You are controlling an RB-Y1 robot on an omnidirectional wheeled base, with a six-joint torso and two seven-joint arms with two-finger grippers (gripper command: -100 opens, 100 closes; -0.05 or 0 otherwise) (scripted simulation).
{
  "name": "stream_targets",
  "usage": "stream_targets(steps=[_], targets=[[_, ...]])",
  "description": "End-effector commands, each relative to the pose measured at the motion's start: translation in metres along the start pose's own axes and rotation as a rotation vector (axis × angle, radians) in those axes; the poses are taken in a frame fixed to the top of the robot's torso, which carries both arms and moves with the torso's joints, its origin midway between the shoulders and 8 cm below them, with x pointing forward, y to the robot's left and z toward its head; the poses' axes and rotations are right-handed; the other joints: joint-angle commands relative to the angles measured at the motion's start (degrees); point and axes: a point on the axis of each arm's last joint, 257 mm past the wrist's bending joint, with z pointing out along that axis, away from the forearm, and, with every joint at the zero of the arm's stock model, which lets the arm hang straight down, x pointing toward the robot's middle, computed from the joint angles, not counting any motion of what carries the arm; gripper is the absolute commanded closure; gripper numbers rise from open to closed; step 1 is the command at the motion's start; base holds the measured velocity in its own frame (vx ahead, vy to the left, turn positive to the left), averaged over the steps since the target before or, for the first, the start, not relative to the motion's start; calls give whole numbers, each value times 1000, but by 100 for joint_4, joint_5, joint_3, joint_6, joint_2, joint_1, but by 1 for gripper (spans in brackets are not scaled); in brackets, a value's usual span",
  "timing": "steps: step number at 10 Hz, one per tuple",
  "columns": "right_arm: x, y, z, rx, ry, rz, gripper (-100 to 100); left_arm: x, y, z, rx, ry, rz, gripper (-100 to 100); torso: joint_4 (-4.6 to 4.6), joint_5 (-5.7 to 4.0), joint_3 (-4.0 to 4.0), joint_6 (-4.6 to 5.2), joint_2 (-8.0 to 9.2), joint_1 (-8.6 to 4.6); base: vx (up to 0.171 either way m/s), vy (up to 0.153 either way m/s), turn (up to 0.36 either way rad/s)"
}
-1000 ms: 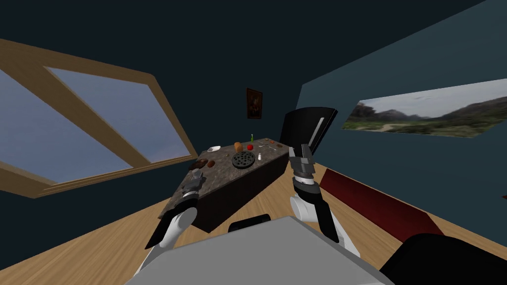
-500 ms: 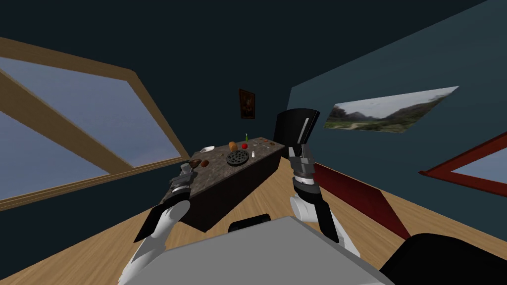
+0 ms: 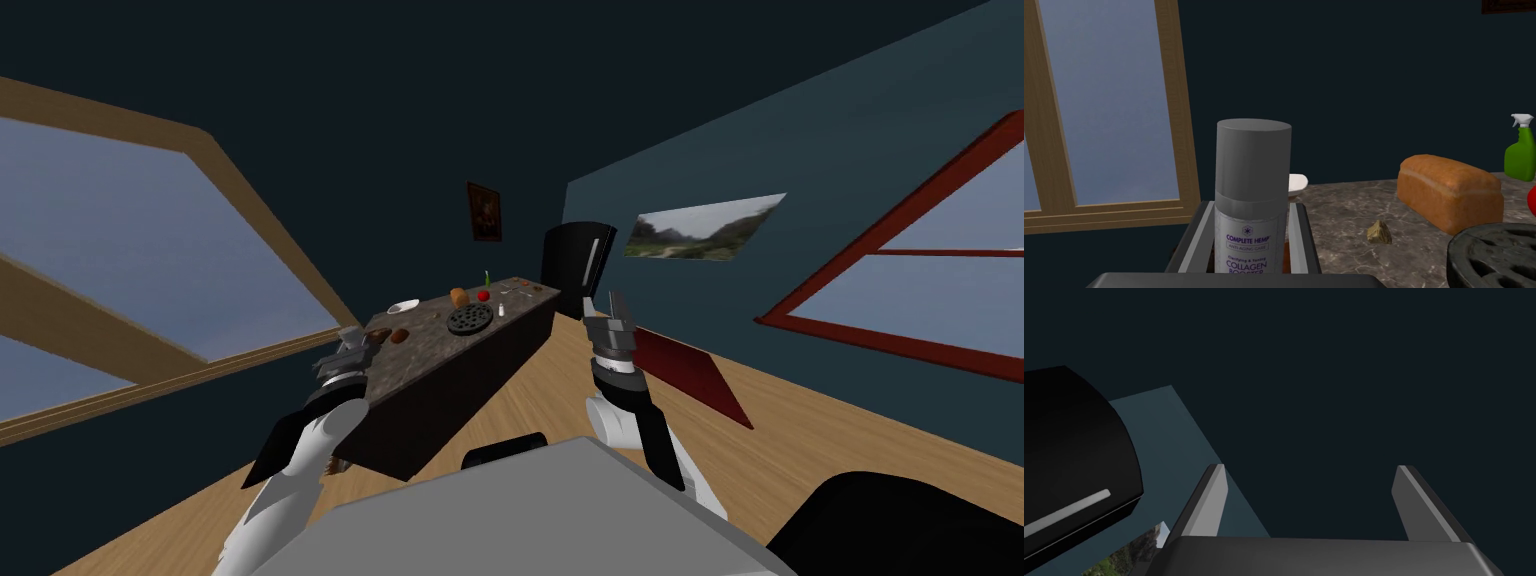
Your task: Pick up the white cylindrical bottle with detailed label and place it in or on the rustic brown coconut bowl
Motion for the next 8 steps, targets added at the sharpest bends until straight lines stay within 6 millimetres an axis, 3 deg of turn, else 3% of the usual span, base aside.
stream_targets(steps=[1,3,5,8], targets=[[0,0,0,0,0,0,0,2,-21,8,31,-1,11,100,0,0,0,0,0,0,-51,59,-234],[0,0,0,0,0,0,0,1,-33,12,50,-5,16,100,-4,7,-5,-5,-7,21,-29,73,-163],[0,0,0,0,0,0,0,-6,-58,17,87,-24,25,100,-6,7,-13,-7,-21,20,0,74,-195],[0,0,0,0,0,0,0,-24,-96,20,141,-74,35,100,-7,16,-14,-4,-22,59,-24,165,-297]])
